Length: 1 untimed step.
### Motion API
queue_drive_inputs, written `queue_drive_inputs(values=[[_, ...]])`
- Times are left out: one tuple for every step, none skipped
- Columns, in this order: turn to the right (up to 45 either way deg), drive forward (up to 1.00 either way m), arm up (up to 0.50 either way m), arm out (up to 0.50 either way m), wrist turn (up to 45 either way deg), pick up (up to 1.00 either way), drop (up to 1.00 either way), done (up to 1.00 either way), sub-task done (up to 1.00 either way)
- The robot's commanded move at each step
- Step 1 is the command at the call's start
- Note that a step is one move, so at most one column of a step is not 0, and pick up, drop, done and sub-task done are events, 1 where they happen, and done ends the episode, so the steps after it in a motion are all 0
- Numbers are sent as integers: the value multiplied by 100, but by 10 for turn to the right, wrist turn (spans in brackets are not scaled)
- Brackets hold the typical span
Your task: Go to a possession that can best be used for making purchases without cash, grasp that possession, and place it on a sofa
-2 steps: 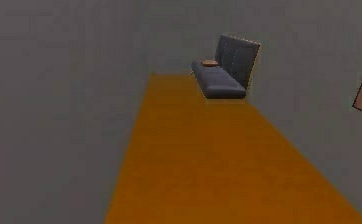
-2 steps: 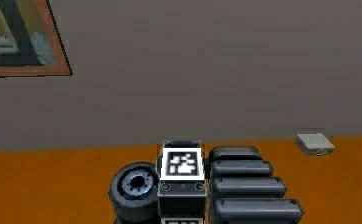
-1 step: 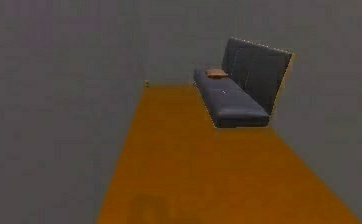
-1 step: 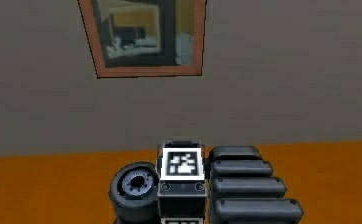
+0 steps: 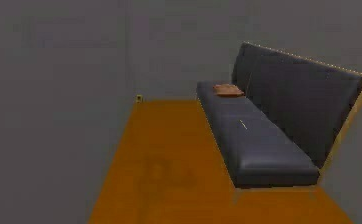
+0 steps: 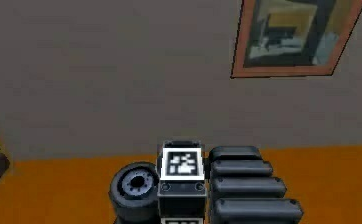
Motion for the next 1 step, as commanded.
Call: queue_drive_inputs(values=[[0,100,0,0,0,0,0,0,0]])
